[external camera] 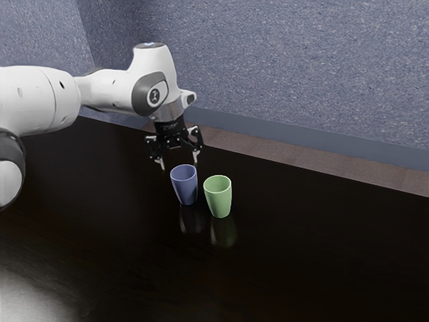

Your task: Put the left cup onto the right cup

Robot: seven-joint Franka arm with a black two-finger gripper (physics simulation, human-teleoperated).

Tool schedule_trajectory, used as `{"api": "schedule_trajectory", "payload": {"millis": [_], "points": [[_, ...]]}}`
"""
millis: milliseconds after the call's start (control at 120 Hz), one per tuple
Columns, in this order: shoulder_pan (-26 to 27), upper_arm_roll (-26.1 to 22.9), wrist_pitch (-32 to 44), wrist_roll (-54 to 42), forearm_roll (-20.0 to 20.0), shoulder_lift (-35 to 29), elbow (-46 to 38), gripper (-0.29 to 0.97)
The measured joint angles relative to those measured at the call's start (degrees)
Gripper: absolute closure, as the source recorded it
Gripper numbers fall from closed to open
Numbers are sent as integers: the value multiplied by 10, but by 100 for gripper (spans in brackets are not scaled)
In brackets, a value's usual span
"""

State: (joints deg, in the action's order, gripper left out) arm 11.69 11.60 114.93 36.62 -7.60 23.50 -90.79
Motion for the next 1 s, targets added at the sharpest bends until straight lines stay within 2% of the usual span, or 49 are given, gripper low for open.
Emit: {"api": "schedule_trajectory", "payload": {"millis": [292, 725, 1000], "points": [[-5, -1, -4, 9, -1, 55, 53, 4], [-5, -1, -17, 17, -2, 98, 105, 4], [-5, -2, -22, 20, -5, 119, 110, 4]]}}
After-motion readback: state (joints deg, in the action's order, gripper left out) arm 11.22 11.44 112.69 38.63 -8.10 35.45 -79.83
